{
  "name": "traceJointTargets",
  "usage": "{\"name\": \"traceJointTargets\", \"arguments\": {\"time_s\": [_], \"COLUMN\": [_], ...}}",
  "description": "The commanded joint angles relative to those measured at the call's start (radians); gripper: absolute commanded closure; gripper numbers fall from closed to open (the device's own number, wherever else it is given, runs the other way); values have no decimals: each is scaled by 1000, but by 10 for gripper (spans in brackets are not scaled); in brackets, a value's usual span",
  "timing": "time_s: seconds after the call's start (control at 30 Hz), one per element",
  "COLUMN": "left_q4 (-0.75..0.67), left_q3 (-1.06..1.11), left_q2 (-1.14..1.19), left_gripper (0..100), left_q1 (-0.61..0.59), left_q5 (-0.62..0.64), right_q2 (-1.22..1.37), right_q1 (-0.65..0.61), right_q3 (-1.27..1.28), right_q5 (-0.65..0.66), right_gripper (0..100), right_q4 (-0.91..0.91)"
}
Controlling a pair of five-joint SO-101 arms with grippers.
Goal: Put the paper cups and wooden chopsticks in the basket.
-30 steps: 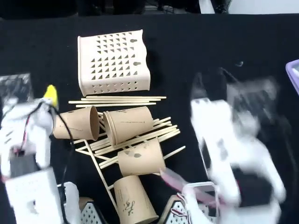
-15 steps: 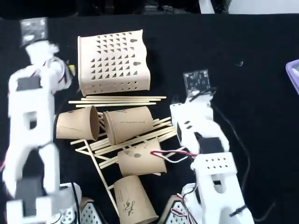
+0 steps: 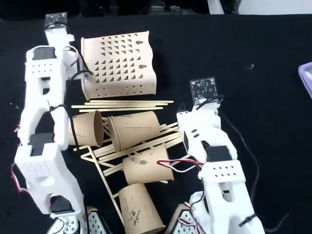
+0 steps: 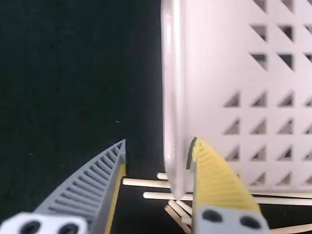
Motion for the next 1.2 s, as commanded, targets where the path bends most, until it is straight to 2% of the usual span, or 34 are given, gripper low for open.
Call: {"name": "traceJointTargets", "arguments": {"time_s": [0.0,0.2,0.47,0.63,0.8,0.9,1.03,1.17], "left_q4": [55,48,-49,-63,51,147,304,417], "left_q3": [-136,-154,-154,-182,-447,-605,-826,-897], "left_q2": [69,130,143,130,64,44,57,61], "left_gripper": [787,787,787,787,787,786,781,750], "left_q1": [-62,-147,-285,-360,-496,-535,-501,-421], "left_q5": [-3,-5,-5,-5,3,5,-5,-29], "right_q2": [1,1,1,1,1,1,1,1], "right_q1": [-20,-20,-20,-20,-20,-21,-58,-60], "right_q3": [-4,-1,-1,-1,-1,-1,1,2], "right_q5": [-9,-9,-9,-9,-9,-9,-3,-2], "right_gripper": [854,854,854,854,854,854,854,854], "right_q4": [-23,-23,-23,-23,-23,-23,-21,-20]}}
